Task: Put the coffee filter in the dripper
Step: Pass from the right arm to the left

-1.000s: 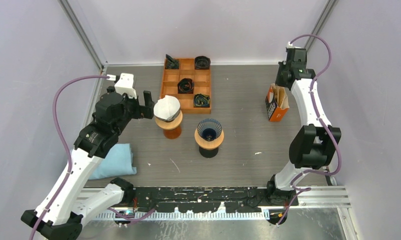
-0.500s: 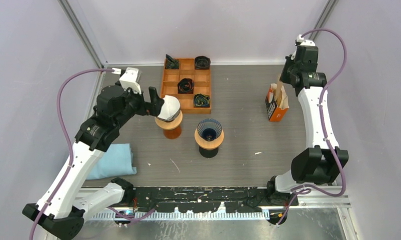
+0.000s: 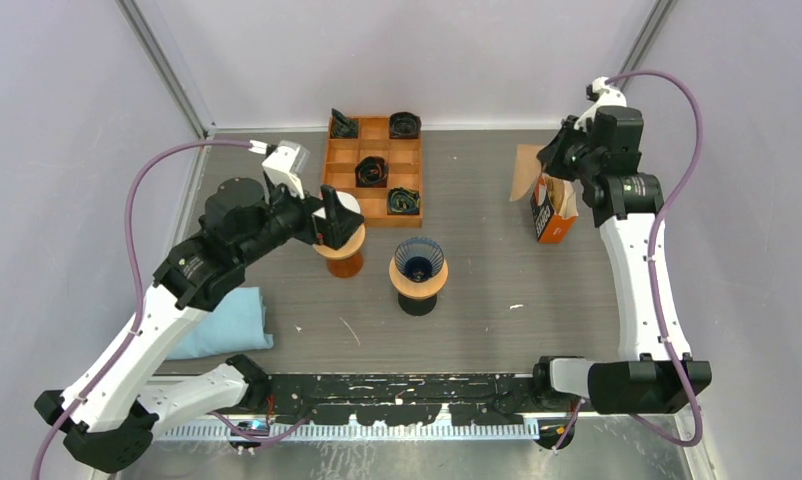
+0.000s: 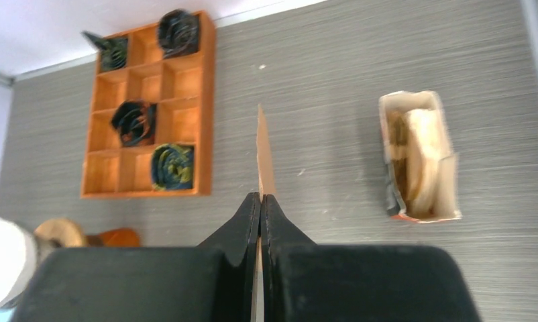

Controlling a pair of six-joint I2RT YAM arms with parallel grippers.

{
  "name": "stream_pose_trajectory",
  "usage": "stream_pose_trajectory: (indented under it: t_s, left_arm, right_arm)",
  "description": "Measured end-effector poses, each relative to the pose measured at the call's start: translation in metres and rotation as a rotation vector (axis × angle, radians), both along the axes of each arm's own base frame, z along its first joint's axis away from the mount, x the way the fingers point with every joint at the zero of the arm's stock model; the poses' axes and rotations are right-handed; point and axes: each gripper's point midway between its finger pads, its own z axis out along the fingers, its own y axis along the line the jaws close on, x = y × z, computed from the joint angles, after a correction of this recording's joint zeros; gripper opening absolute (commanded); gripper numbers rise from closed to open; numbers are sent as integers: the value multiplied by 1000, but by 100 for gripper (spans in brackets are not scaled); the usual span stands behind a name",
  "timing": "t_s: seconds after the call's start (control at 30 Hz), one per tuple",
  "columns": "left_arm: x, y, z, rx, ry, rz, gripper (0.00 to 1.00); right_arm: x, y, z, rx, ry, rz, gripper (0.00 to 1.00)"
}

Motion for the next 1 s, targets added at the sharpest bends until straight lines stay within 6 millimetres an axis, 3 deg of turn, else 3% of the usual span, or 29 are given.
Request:
stream_pose_trajectory:
  t_s: [0.2,0.37,0.73,1.0]
  left_arm:
    - [-27,-33,-2,-29,14,-97,99]
    - [-34,-46,-13,-50,52,-115,99]
    - [-28,-64,-30,-180,144,-89,99]
    - [-7,-88,-33,-307,233,-107,99]
  right_arm:
    - [-20,49,0,105,-5,136,1]
    - [-37,88,5,185,-13,257,1]
    - [-67,136,24,396,-76,475,1]
    - [-79,161,21,573,-64,605,1]
